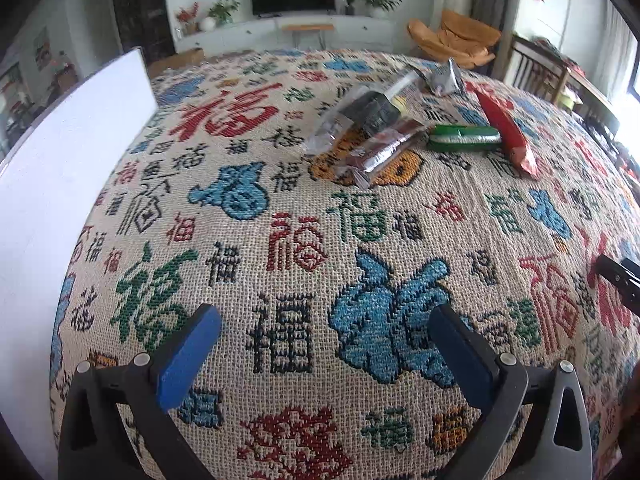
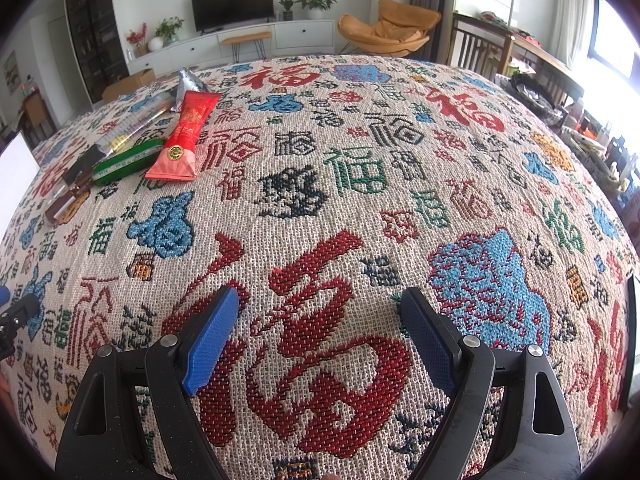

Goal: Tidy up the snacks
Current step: 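Grasp the clear plastic tube snack with the left tool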

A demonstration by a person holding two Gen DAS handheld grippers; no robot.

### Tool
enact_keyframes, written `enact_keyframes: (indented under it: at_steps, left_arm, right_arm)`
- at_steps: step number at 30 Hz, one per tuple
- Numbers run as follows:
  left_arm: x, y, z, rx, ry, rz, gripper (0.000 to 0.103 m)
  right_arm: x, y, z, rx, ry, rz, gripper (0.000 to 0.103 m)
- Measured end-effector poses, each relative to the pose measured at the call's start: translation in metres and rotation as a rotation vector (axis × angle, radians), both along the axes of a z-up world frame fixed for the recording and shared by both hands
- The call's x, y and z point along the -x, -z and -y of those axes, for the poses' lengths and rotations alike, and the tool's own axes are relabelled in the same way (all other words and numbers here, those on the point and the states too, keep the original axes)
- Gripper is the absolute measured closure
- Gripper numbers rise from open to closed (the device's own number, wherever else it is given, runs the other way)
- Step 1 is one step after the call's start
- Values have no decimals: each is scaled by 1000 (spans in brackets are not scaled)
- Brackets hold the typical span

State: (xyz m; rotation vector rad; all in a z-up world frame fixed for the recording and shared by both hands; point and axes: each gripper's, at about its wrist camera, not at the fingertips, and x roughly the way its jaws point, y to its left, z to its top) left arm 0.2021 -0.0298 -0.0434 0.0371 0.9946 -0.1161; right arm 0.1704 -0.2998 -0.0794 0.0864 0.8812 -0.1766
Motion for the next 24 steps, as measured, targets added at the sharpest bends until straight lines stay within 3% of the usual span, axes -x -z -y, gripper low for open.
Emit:
enact_keyframes:
  at_steps: [3, 9, 11, 13, 15, 17, 20, 22, 24]
  left_arm:
    - [-22, -8, -1, 34, 83, -74, 0]
    - [-99, -46, 6, 8, 96, -16, 1]
    - [-133, -46, 19, -61, 114, -24, 7]
    - [-156, -39, 24, -105, 113, -56, 36]
    - [-174, -33, 16, -66, 54, -92, 49]
    - [-181, -33, -3, 70, -17, -93, 49]
    - [-184, -25, -9, 123, -29, -107, 49]
    - [-181, -18, 6, 94, 53, -124, 52]
    - [-172, -16, 30, -24, 147, -79, 52]
  right_arm:
    - [0, 0, 0, 0, 1, 0, 17]
    - [0, 0, 0, 0, 1, 0, 16]
    - [0, 0, 0, 0, 1, 0, 16]
    - [0, 0, 0, 0, 1, 0, 16]
    - [0, 0, 0, 0, 1, 0, 16]
    - [0, 0, 0, 0, 1, 0, 16]
    - [0, 0, 0, 0, 2, 0, 16]
    - [0, 0, 0, 0, 2, 0, 16]
    - [0, 0, 0, 0, 1, 0, 16]
